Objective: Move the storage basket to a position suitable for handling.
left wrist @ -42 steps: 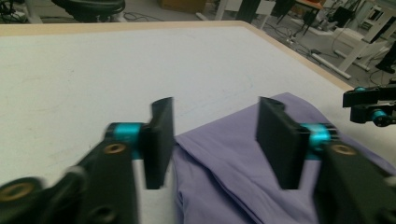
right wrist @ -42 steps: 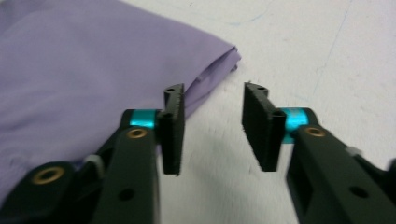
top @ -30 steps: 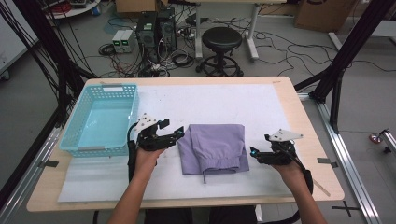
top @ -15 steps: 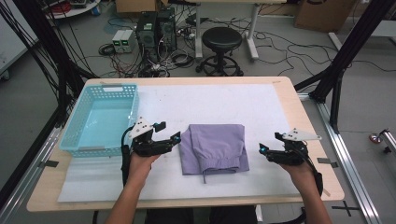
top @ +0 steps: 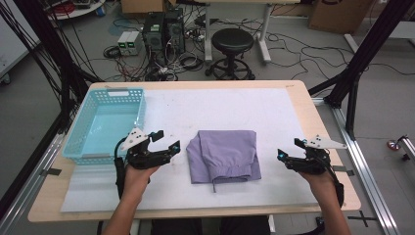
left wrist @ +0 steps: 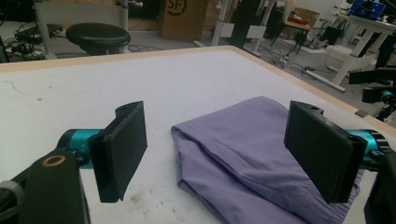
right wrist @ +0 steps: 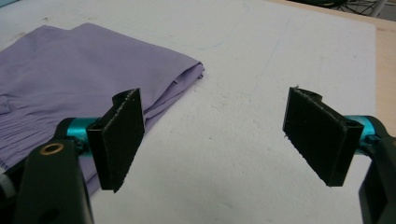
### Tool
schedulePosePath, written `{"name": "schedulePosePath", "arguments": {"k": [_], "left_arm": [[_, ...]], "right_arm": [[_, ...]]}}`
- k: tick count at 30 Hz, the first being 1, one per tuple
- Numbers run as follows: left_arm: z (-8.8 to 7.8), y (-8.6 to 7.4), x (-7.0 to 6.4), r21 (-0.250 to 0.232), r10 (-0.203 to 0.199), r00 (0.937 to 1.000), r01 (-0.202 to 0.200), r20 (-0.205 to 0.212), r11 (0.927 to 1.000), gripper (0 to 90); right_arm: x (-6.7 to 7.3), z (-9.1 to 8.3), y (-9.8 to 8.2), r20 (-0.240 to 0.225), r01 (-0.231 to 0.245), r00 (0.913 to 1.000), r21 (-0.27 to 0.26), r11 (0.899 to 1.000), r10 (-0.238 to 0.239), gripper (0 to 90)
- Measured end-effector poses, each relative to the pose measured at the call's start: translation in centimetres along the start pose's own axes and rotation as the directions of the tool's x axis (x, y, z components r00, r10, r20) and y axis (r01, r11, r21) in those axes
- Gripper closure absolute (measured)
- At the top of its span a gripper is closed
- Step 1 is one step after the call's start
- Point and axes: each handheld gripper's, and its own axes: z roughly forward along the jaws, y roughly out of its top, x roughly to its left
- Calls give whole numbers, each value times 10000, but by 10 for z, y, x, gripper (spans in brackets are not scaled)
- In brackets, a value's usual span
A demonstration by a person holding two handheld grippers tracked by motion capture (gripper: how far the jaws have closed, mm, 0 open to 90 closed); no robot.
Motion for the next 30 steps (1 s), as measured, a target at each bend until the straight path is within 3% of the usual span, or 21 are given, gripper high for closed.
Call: {"name": "schedulePosePath", "arguments": {"k": [11,18,26,30], "left_arm": [[-37,6,19,-305,80,9975,-101,-707,9995,212],[-59,13,31,-517,639,9914,-701,-1141,9962,212],[-85,20,56,-641,172,9852,-286,-1708,9975,212],[-96,16,68,-553,72,9778,-192,-2096,9983,212]], "right_arm": [[1,-4,1,-119,-67,9999,-216,9997,64,209],[-1,-6,-1,-147,-200,9997,-348,9992,195,210],[0,-8,-1,-128,-178,9998,-552,9983,171,210],[0,-8,-2,-97,-161,9998,-515,9985,156,210]]}}
